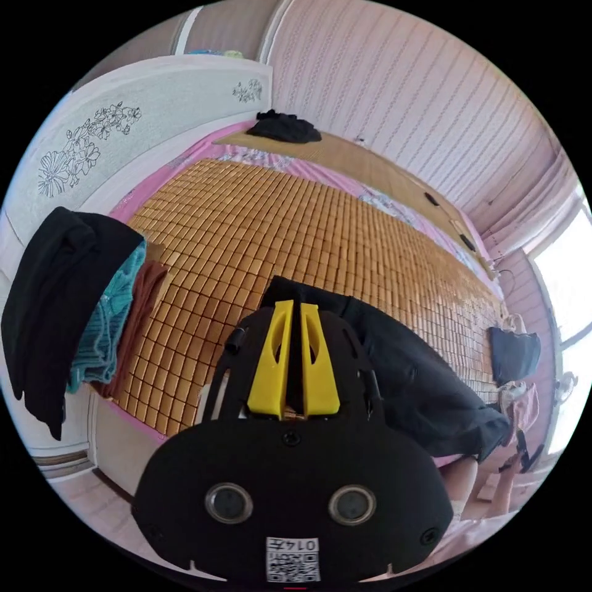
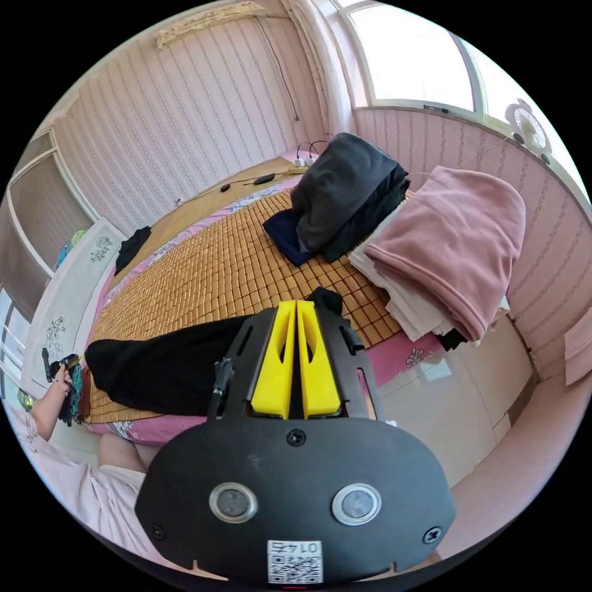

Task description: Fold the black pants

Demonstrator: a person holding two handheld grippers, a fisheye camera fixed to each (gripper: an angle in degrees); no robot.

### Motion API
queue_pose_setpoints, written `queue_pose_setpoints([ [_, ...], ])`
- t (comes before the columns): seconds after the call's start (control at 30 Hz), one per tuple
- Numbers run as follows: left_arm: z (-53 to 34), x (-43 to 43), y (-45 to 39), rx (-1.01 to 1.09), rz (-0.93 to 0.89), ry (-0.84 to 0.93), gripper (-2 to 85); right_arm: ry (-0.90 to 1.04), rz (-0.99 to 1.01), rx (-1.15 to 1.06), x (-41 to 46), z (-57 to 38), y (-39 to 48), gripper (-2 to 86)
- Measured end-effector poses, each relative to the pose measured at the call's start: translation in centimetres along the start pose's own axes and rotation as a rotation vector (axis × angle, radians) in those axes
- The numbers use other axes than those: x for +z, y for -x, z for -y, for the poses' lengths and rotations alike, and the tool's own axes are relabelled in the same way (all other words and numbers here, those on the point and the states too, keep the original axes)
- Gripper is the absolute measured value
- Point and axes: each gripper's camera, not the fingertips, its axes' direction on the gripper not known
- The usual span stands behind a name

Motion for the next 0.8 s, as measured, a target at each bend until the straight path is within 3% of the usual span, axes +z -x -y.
queue_pose_setpoints([
  [0.1, -0.7, 2.8, 0.2, -0.014, 0.046, 0.102, 4.4, 0.07, -0.048, 0.065, 2.5, 0.3, -0.9, 4.2],
  [0.27, -3.6, 2.8, -0.5, 0.067, -0.094, 0.109, 5.1, 0.318, -0.033, 0.245, 8.3, -1.4, -4.3, 15.6],
  [0.4, -6.3, 3.4, -1.1, 0.136, -0.094, 0.157, 5.9, 0.415, 0.145, 0.322, 11.9, -2.8, -3.7, 11.7],
  [0.47, -6.9, 3.8, -0.5, 0.127, -0.105, 0.17, 6.0, 0.396, 0.117, 0.242, 11.9, -1.9, -1.1, 5.5],
  [0.63, -7.7, 2.9, 1.8, 0.195, -0.131, 0.124, 6.5, 0.316, 0.059, 0.008, 9.6, 3.6, 4.0, 2.7],
  [0.8, -8.0, 1.9, 4.1, 0.253, -0.156, 0.083, 8.1, 0.352, -0.337, -0.186, 11.2, 11.0, 10.9, 4.6],
])
